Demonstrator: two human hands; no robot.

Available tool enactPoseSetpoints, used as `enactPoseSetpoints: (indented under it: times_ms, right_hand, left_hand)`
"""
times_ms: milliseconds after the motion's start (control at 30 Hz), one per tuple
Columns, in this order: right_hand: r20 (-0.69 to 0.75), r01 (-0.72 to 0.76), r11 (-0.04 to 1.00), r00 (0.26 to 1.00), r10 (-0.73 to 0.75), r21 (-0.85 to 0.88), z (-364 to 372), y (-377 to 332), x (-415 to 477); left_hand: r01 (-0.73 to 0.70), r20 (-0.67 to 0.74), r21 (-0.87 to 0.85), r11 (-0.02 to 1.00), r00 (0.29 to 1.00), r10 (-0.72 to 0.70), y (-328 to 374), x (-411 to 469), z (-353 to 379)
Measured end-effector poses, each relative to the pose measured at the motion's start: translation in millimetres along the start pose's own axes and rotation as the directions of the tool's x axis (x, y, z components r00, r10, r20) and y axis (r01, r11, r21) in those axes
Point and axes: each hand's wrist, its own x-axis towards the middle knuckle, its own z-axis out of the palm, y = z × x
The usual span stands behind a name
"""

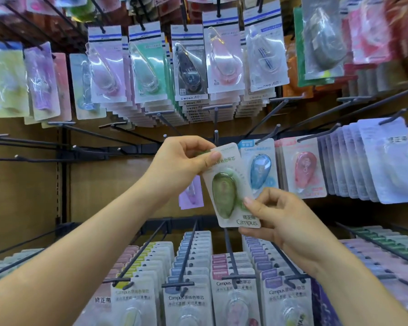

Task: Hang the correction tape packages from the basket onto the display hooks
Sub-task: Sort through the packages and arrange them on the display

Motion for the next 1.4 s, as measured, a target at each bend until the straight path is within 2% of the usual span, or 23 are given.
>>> enactPoseSetpoints:
  times_ms: [200, 333, 567, 733, 800, 967, 1100, 1200, 1400]
  right_hand:
    - [0.006, 0.028, 0.990, 1.000, -0.029, 0.137, 9.9, -11.7, 5.9]
    - [-0.011, 0.004, 0.982, 1.000, -0.002, 0.190, 13.8, -14.5, 10.3]
    - [-0.017, -0.035, 0.980, 0.999, 0.039, 0.197, 16.5, -12.8, 14.2]
    - [-0.009, -0.059, 0.975, 0.998, 0.062, 0.216, 18.0, -9.9, 14.5]
    - [0.000, -0.078, 0.976, 0.997, 0.080, 0.203, 19.9, -11.6, 11.7]
    - [-0.082, -0.003, 1.000, 0.997, 0.005, 0.021, 17.5, -19.3, 4.1]
    - [-0.130, 0.041, 0.999, 0.991, -0.040, 0.010, 20.3, -19.7, 6.0]
    - [-0.139, 0.062, 0.998, 0.989, -0.057, 0.032, 24.3, -19.6, 9.9]
    - [-0.148, 0.043, 0.996, 0.988, -0.032, 0.075, 25.9, -15.6, 20.5]
  left_hand:
    - [-0.161, -0.145, 0.108, 0.981, 0.974, 0.176, 16.7, 13.9, -5.5]
    - [-0.139, -0.156, 0.131, 0.982, 0.975, 0.159, 21.3, 21.2, -4.0]
    - [-0.073, -0.098, 0.302, 0.950, 0.989, 0.107, 28.0, 26.3, -2.9]
    - [0.094, -0.032, 0.137, 0.986, 0.995, -0.090, 30.5, 24.6, 2.0]
    - [0.120, -0.035, 0.085, 0.989, 0.993, -0.117, 27.7, 25.2, 6.2]
    - [0.188, -0.041, 0.087, 0.978, 0.982, -0.185, 21.4, 20.7, 10.7]
    - [0.240, -0.003, -0.137, 0.961, 0.970, -0.243, 10.8, 4.4, 10.8]
    - [0.240, -0.031, -0.121, 0.963, 0.969, -0.246, 0.2, -0.9, 4.0]
    - [0.350, -0.031, -0.105, 0.931, 0.934, -0.355, -17.0, 10.5, -2.7]
